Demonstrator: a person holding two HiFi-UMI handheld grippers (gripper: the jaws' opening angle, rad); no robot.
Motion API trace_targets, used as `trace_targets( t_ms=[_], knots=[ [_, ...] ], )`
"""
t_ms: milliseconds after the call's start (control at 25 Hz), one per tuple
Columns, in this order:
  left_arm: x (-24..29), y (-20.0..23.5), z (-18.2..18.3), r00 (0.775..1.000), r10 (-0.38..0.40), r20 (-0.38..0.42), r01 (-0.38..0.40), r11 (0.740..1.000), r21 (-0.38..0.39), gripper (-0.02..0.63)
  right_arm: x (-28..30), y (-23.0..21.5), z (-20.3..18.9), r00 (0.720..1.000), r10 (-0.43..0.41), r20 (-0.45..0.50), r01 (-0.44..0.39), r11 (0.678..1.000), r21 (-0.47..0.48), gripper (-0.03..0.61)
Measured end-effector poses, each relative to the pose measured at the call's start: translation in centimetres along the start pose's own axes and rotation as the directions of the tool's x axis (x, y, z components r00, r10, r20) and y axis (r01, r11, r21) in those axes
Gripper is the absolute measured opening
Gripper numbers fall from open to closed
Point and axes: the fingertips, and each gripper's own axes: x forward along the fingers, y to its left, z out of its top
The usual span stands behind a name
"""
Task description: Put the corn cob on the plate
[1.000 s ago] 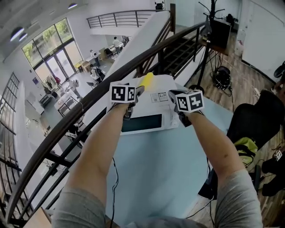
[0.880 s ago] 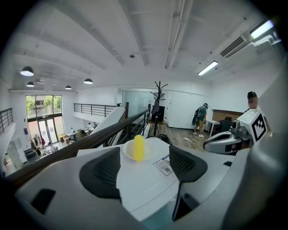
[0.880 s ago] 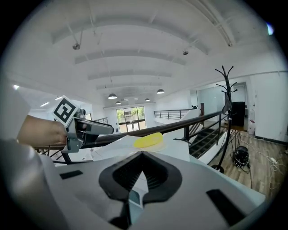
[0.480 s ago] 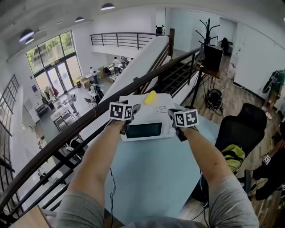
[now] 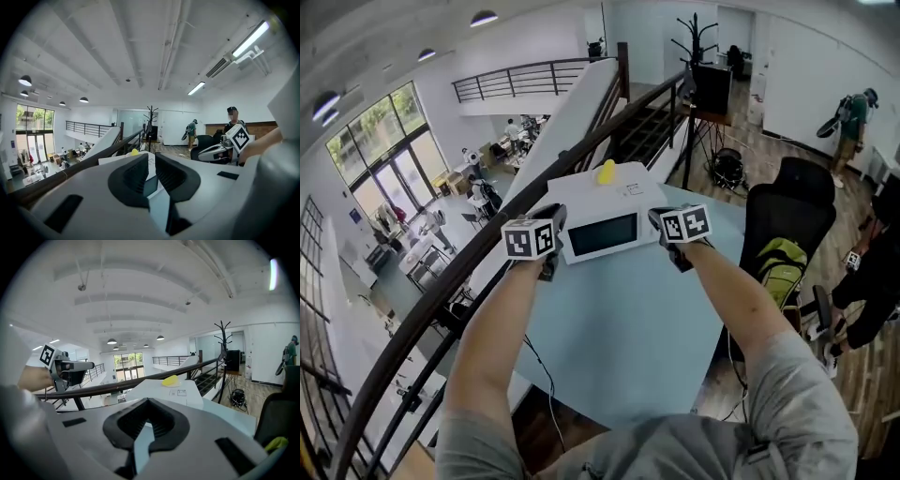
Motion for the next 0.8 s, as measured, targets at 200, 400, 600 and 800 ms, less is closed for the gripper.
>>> trace_targets(
  t_ms=[200,400,600,800],
  knots=[
    [-4.9,-2.2,-2.9,0.999,-0.050,-0.020,0.049,0.998,-0.025,0.040,-4.4,3.1,-0.8,1.000,-0.020,0.012,0.020,1.000,0.015,0.017],
    [-8.6,-4.6,-6.1,0.998,-0.041,-0.055,0.036,0.996,-0.087,0.032,-8.1,3.5,-1.0,1.000,0.006,0.016,-0.006,1.000,-0.005,0.017],
    [-13.3,-9.6,-8.6,0.999,-0.002,-0.045,-0.002,0.996,-0.090,0.028,-12.3,3.0,-3.7,0.996,0.087,0.012,-0.087,0.996,-0.008,0.017],
    [-16.4,-16.6,-9.8,1.000,0.018,-0.002,-0.019,0.995,-0.099,0.026,-16.7,0.8,-5.1,0.994,0.110,0.023,-0.109,0.993,-0.049,0.017]
  ],
)
